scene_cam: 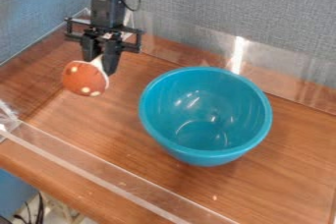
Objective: Remove the mushroom from inside the blue bowl and put it on the table
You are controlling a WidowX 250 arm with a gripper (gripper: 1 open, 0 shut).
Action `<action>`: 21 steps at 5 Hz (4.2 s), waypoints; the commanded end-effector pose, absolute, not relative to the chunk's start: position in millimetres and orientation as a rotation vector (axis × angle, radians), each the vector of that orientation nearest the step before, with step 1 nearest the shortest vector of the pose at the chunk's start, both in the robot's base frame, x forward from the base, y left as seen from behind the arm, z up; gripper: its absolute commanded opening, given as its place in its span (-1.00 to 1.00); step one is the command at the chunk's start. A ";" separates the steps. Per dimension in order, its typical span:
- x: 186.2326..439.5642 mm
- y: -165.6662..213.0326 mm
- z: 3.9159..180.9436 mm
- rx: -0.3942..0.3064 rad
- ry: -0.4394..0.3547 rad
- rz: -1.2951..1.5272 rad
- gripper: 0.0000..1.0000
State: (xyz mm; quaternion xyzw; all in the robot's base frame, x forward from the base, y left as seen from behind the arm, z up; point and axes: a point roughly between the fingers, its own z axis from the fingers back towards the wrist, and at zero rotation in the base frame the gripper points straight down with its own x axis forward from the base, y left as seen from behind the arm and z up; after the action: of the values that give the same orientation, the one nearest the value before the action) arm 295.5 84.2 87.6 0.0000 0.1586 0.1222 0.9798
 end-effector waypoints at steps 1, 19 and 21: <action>299.9 86.3 99.1 0.009 0.274 0.257 -1.00; 318.2 139.1 98.8 -0.087 0.253 0.263 1.00; 314.3 138.1 109.3 -0.108 0.237 0.282 1.00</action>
State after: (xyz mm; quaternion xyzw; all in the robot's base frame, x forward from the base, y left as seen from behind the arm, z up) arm 311.7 132.1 70.9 -0.0682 0.1739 0.1367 0.9728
